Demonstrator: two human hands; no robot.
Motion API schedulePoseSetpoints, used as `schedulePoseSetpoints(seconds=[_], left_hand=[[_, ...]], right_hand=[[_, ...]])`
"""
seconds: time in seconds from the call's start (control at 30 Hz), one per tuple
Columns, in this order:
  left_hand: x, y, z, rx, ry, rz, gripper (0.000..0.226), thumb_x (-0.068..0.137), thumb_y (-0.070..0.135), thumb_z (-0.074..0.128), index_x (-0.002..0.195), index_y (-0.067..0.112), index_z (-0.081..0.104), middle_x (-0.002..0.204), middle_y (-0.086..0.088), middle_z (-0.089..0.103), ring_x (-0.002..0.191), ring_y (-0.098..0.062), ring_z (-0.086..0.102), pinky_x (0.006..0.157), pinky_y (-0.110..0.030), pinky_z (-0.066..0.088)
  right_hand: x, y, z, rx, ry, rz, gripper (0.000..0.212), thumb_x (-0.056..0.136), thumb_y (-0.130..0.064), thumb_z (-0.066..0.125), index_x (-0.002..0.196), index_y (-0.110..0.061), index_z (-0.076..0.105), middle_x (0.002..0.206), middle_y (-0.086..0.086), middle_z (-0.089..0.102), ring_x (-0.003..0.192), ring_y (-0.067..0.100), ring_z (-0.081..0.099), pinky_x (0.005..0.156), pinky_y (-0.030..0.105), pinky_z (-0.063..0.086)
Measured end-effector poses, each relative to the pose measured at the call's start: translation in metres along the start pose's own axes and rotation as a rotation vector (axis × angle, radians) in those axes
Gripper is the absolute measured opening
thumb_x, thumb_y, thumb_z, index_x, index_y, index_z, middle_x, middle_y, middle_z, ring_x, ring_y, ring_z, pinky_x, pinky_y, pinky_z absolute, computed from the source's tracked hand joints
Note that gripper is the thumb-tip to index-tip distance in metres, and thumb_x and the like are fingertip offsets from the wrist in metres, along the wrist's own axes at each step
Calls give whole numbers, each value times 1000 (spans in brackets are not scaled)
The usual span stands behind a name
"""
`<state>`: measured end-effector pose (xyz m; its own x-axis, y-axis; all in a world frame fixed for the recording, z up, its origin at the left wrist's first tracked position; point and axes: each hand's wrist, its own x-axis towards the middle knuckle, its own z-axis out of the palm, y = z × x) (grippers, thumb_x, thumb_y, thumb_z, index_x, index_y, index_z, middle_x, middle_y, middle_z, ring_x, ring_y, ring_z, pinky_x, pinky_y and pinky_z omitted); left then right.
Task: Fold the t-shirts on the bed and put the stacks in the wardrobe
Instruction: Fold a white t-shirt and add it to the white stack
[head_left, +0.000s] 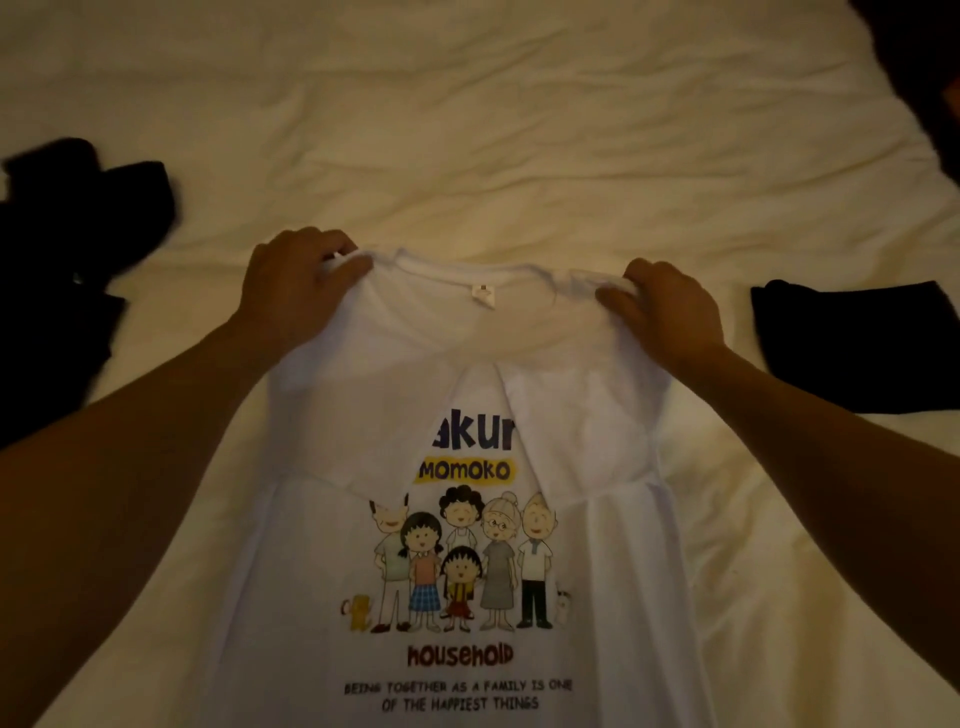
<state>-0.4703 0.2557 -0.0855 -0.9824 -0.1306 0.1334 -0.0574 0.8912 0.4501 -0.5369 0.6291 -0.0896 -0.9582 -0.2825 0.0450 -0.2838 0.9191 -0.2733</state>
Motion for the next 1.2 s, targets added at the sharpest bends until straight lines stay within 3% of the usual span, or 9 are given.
schedulePoseSetpoints(seconds=[0.23,0.43,0.67,0.83,0.93,1.03,1.13,1.2], left_hand=[[-60,13,-17,53,68,105,43,97,48,41,97,14,67,89,-9,65,90,-36,58,80,-44,38],[-148,15,-24,73,-25,248,35,87,35,44,96,12,68,84,-4,63,79,-29,57,68,-36,33],[-244,-20,22,148,-213,361,19,84,31,47,90,22,63,84,2,56,80,-21,50,65,-31,24],[-275,-31,32,111,-308,332,22,81,42,52,90,27,66,89,8,56,80,-22,60,65,-30,33],[-267,-28,23,73,-157,116,37,82,56,53,94,24,67,92,5,60,84,-20,59,71,-36,43],[-235,-22,15,-19,85,-318,42,89,50,61,112,15,62,106,-10,61,96,-31,57,84,-45,47],[-198,-18,12,-325,91,-732,46,89,41,69,122,10,58,116,-14,62,107,-35,58,93,-43,47],[-185,-20,19,-391,21,-832,44,91,41,67,118,7,62,112,-13,64,106,-34,59,90,-39,46]], right_hand=[[-69,-4,-11,183,202,-66,43,96,-49,42,86,-11,58,75,1,46,68,19,45,61,31,34],[-165,-6,11,195,214,-135,35,96,-39,45,85,-10,62,76,-2,49,65,15,45,61,28,36],[-260,14,62,-26,65,-208,34,95,-38,42,89,-15,66,83,2,54,73,24,53,66,30,32],[-287,18,66,-88,-72,-192,31,89,-41,44,101,-21,65,93,0,54,81,23,55,71,34,40],[-286,16,54,59,-99,-158,36,90,-46,47,105,-19,66,98,-1,59,86,19,57,73,31,41],[-259,12,44,278,37,153,43,92,-44,49,114,-9,62,103,6,60,91,24,58,76,39,48],[-215,11,44,367,-35,526,52,94,-44,60,129,-6,50,116,13,56,104,30,57,89,46,50],[-193,8,46,529,-125,717,51,92,-46,62,122,-6,52,108,9,57,101,30,57,87,42,49]])
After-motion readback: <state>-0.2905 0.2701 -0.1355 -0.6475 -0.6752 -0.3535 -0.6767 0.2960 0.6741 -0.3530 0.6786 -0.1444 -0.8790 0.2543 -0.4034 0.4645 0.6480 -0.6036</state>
